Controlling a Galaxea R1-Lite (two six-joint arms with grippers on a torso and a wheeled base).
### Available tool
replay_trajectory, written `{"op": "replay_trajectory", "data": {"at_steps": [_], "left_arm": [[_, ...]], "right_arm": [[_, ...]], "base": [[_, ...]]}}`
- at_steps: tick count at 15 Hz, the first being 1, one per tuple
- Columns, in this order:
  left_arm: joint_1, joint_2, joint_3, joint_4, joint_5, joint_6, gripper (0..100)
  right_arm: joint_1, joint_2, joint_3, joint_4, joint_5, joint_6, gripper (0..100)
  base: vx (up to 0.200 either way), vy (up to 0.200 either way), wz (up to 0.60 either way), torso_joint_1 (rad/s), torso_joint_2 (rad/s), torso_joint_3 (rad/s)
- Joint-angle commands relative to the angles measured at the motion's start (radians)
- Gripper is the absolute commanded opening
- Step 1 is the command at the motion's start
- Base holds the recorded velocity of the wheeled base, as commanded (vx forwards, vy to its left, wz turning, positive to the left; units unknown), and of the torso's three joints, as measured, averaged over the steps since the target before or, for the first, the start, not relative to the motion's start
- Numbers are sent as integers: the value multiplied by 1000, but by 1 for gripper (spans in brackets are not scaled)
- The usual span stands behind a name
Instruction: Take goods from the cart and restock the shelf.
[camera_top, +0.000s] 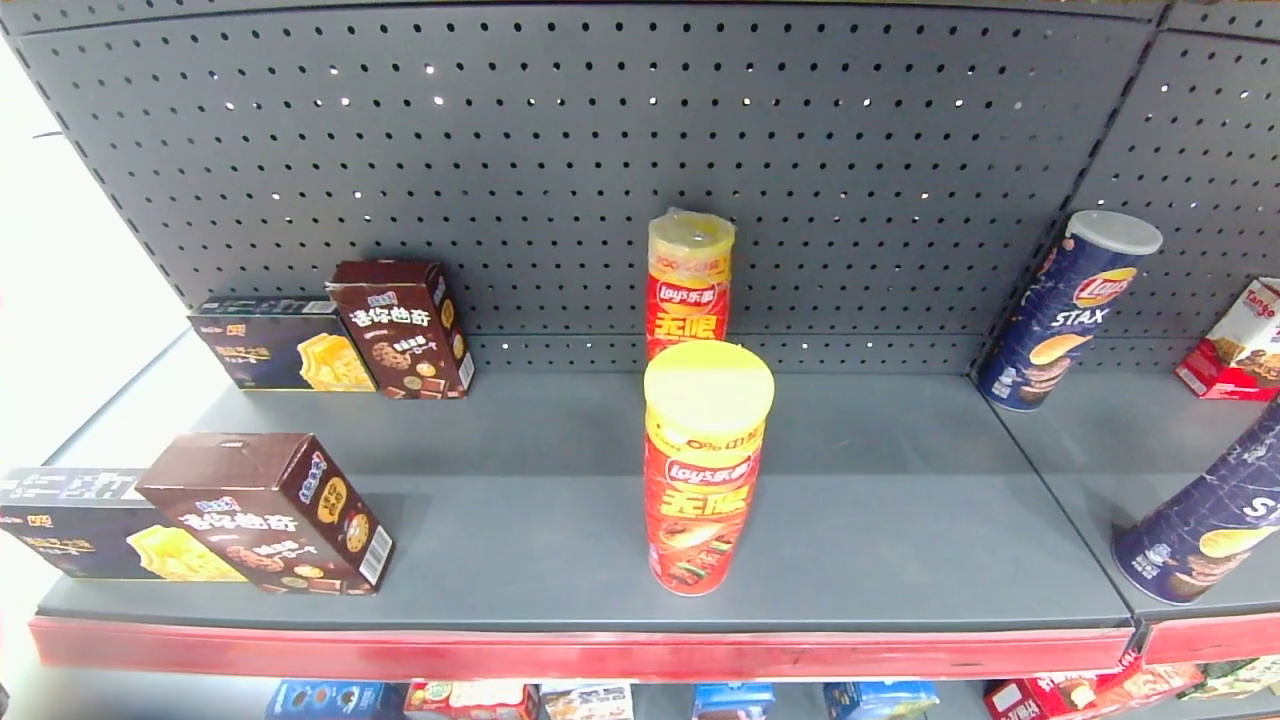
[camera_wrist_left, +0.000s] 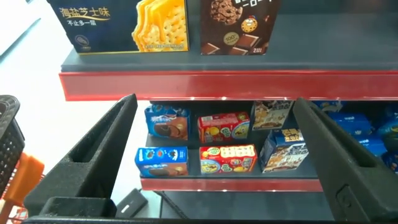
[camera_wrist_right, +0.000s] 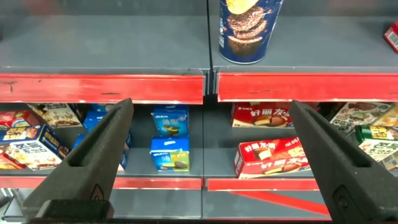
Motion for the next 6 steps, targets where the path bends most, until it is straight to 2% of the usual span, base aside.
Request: {"op": "replay_trajectory", "data": {"at_steps": [1, 6], "left_arm": [[0, 0, 0, -1, 1, 0, 100], [0, 2, 0, -1, 1, 0, 100]], "right_arm": [[1, 1, 0, 0, 0, 0, 100], [1, 3, 0, -2, 0, 0, 100]], "base": [[0, 0, 0, 0, 0, 0], [0, 0, 0, 0, 0, 0]]}}
